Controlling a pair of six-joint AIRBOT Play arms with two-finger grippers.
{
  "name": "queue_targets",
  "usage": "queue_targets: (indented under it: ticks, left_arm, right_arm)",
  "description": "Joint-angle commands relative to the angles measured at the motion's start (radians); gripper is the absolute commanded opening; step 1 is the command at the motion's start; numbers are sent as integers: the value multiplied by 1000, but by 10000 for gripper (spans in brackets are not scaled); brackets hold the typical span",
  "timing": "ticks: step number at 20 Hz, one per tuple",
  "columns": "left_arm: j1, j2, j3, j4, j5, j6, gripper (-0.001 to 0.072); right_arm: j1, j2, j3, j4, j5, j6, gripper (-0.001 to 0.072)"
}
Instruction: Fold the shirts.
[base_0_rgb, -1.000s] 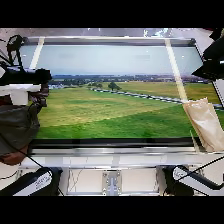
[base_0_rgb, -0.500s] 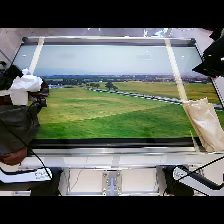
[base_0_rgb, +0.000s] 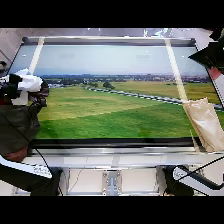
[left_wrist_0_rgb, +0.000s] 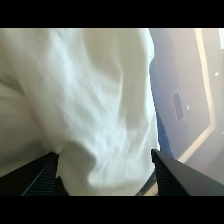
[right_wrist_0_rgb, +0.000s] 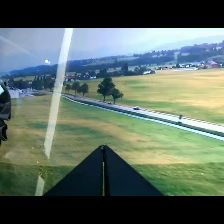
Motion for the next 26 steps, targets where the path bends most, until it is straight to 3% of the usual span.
queue_targets:
  ticks: [1, 3, 4, 5, 6, 10, 17, 22, 26]
  left_arm:
    - [6, -52, 1, -108, 69, 1, 650]
    - [6, -76, 1, -147, 94, 1, 609]
    - [6, -85, 1, -159, 96, 1, 439]
    - [6, -90, 1, -159, 101, 1, 160]
    - [6, -89, 1, -161, 102, 3, 7]
    - [6, 11, 1, -169, 76, 29, 9]
    - [-132, 451, 1, -170, -148, 228, 9]
    - [-498, 595, 0, -169, -415, 328, 8]
    - [-865, 506, -15, -128, -431, 331, 9]
  right_arm:
    - [1, 0, 0, 64, -86, 3, 20]
    - [1, 1, 0, 79, -121, 3, 20]
    - [1, 1, 0, 88, -130, 3, 20]
    - [1, 1, 0, 92, -144, 3, 20]
    - [1, 1, 0, 93, -152, 3, 19]
    - [1, 1, 0, 93, -167, 3, 20]
    - [1, 16, 46, 164, -106, 3, 19]
    - [1, 16, 299, 164, -22, -10, 19]
    - [1, 23, 389, 118, -14, -35, 19]
